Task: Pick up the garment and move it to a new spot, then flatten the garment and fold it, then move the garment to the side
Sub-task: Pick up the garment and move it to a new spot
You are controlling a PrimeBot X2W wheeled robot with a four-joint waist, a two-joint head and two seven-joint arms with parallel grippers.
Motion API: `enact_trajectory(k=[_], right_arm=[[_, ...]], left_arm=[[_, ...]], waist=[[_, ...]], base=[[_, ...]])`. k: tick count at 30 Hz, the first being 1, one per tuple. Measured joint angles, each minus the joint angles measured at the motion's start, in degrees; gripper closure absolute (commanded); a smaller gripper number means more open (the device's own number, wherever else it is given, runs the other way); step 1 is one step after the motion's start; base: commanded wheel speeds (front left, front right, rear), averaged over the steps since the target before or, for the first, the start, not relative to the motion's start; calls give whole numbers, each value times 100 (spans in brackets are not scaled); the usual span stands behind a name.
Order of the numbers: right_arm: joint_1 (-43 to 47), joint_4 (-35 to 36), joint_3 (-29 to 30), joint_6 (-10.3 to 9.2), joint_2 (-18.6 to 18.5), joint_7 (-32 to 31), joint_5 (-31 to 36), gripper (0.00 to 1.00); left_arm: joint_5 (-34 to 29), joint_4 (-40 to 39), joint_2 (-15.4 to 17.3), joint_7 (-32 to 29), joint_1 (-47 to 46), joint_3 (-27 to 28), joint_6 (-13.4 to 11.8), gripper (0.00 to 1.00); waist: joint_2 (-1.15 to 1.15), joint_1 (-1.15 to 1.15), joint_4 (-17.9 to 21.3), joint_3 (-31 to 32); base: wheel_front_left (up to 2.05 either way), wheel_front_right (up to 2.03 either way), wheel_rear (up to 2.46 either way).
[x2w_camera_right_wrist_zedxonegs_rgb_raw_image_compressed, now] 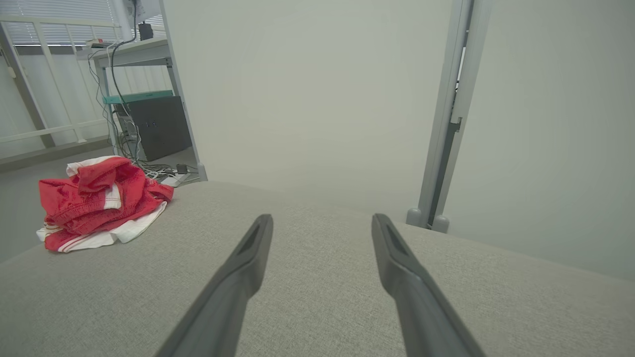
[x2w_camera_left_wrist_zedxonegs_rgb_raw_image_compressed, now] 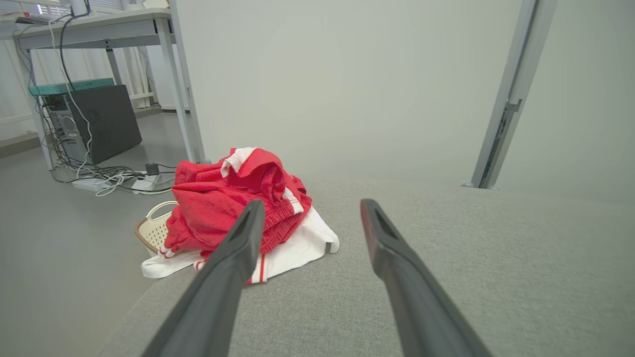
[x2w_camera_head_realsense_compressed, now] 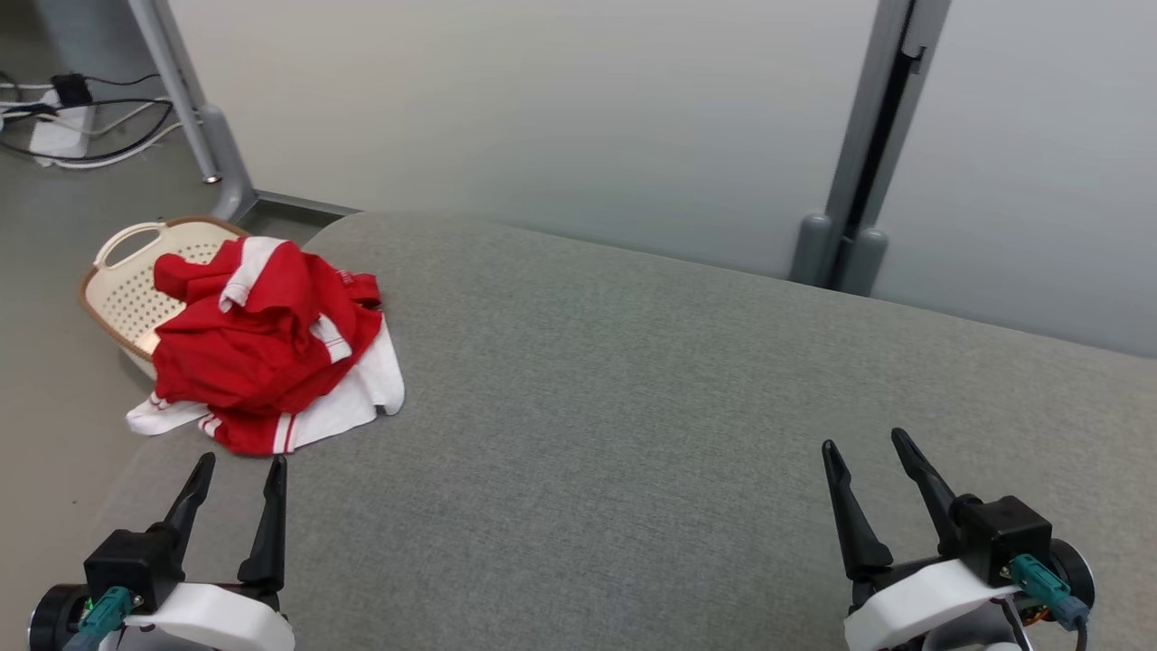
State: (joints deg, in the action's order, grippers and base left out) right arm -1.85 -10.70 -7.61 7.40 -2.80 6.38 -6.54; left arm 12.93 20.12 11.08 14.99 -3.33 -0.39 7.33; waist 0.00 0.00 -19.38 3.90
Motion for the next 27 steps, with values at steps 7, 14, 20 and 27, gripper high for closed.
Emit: enact_trajectory(k=[7, 14, 20, 27], right_arm=[[-51, 0, -87, 1, 0, 0, -52, 0], [-120, -21, -155, 3, 0, -1, -51, 0], [-144, -68, -151, 3, 0, -8, -52, 0], [-152, -13, -96, 3, 1, -36, -29, 0]], left_arm=[[23, -20, 48, -1, 20, 103, 1, 0], [31, -79, 47, 0, 53, 194, 1, 0], [31, -86, 43, -1, 46, 220, 1, 0], [7, 23, 68, -1, -156, 149, 1, 0]], waist=[[0, 0, -639, -13], [0, 0, -869, -79], [0, 0, -883, -102], [0, 0, -882, -193]], base=[[0, 0, 0], [0, 0, 0], [0, 0, 0], [0, 0, 0]])
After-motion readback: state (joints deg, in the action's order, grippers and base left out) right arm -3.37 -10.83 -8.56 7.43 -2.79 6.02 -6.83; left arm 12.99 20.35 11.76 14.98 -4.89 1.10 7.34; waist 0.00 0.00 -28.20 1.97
